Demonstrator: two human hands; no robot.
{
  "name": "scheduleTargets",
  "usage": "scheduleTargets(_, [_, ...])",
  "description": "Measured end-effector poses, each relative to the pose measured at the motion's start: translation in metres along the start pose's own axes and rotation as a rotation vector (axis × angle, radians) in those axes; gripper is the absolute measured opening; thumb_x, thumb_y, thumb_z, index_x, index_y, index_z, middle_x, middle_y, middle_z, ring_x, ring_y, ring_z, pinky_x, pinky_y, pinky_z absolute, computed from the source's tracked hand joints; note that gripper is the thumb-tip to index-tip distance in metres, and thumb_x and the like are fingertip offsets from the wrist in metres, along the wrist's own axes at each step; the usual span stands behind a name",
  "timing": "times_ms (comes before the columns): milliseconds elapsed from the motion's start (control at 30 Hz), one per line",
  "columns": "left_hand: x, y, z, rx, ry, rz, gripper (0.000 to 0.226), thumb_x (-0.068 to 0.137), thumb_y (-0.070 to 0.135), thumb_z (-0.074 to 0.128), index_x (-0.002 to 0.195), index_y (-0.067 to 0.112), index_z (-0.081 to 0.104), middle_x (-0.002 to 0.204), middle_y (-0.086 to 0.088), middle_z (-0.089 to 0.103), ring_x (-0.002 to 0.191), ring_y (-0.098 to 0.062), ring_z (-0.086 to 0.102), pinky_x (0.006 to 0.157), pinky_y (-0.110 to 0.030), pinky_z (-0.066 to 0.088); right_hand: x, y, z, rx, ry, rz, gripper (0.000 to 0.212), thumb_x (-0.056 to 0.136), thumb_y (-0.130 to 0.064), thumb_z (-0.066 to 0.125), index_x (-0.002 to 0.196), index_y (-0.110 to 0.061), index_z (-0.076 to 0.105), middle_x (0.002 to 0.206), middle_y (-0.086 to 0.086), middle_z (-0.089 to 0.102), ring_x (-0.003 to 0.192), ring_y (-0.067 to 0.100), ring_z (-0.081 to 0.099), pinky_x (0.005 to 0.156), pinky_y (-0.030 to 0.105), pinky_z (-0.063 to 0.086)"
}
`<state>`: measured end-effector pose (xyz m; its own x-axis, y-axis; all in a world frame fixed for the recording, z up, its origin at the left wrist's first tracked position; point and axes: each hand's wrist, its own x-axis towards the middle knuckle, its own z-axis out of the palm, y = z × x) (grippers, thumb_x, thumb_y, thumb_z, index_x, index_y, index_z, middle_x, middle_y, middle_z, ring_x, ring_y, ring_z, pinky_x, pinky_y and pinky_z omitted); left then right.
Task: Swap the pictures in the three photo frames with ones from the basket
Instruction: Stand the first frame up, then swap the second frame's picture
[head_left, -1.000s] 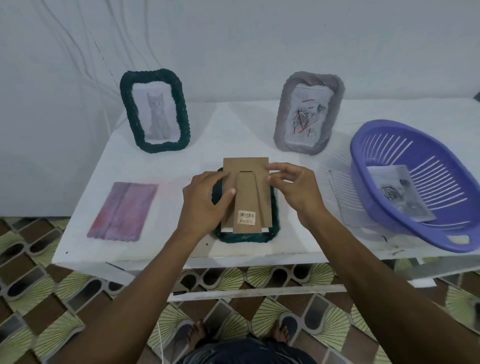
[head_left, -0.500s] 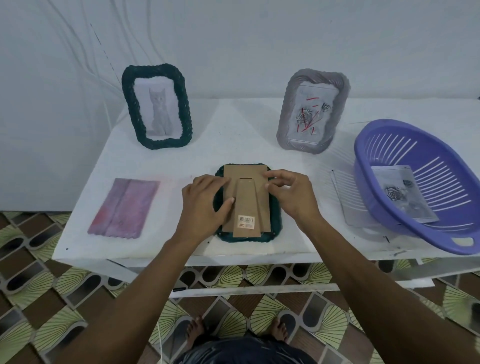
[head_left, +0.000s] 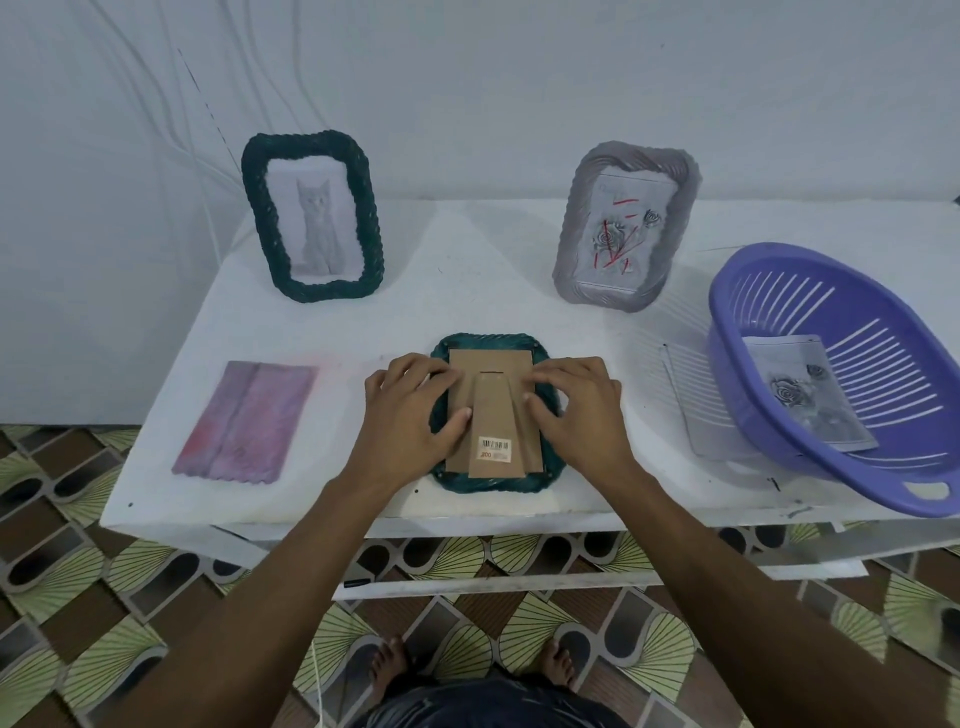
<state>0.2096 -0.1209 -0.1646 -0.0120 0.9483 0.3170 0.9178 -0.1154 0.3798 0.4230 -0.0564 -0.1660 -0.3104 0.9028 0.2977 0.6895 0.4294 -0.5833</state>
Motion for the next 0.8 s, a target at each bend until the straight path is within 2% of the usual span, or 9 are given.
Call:
scheduleTargets(133, [0.000,-0.002,0.001,0.026,-0.012,0.010,0.051,0.084,0.053,0.044,0.118,0.020,0.062,0.123,0.006,0.056,0.123,-0.016,0.041,0.097,-0.042,0.031,-0.002,0.000,0.002,-0.014,-0.003,-0.017,0.018,0.085,-0.025,0.066,0.102,-0.025,0.070,0.117,-0.011,0.062,0.114,0.012,0.043,0.085,0.032,0.031])
scheduleTargets(233, [0.008,-0.006,0.000,-0.103,-0.050,-0.051,0.048,0.083,0.054,0.048,0.118,0.025,0.063,0.128,0.006,0.048,0.126,-0.015,0.033,0.098,-0.036,0.026,0.001,0.001,0.002,-0.026,-0.020,-0.017,0.014,0.086,-0.027,0.065,0.100,-0.027,0.069,0.116,-0.011,0.061,0.113,0.012,0.042,0.082,0.031,0.027])
scheduleTargets(333, [0.024,-0.011,-0.001,-0.198,0.011,-0.097,0.033,0.087,0.041,0.055,0.114,0.025,0.065,0.126,0.004,0.046,0.123,-0.015,0.034,0.097,-0.033,0.024,0.015,0.005,-0.001,-0.022,-0.010,0.008,0.013,0.087,-0.029,0.064,0.099,-0.028,0.070,0.113,-0.009,0.056,0.110,0.012,0.041,0.084,0.032,0.029])
scheduleTargets(467, [0.044,-0.018,0.005,-0.164,0.009,-0.120,0.027,0.092,0.028,0.061,0.118,0.021,0.064,0.120,0.000,0.051,0.117,-0.019,0.041,0.094,-0.032,0.028,0.035,0.012,-0.002,0.017,-0.028,0.041,0.023,0.087,-0.031,0.065,0.109,-0.028,0.068,0.115,-0.004,0.056,0.110,0.016,0.047,0.090,0.040,0.038])
scheduleTargets(667, [0.048,-0.027,0.010,-0.167,-0.037,-0.114,0.039,0.086,0.042,0.054,0.118,0.023,0.066,0.111,0.002,0.060,0.109,-0.021,0.048,0.089,-0.034,0.030,0.044,0.018,0.001,-0.023,-0.100,0.034,0.029,0.088,-0.036,0.064,0.116,-0.032,0.065,0.114,-0.006,0.059,0.111,0.016,0.046,0.084,0.032,0.027])
scheduleTargets(800, [0.049,-0.026,0.009,-0.173,-0.027,-0.113,0.036,0.085,0.043,0.054,0.115,0.026,0.066,0.111,0.003,0.060,0.109,-0.019,0.048,0.090,-0.035,0.031,0.046,0.019,0.001,-0.006,-0.117,0.039,0.025,0.088,-0.037,0.064,0.113,-0.035,0.067,0.114,-0.008,0.059,0.110,0.014,0.044,0.084,0.032,0.025])
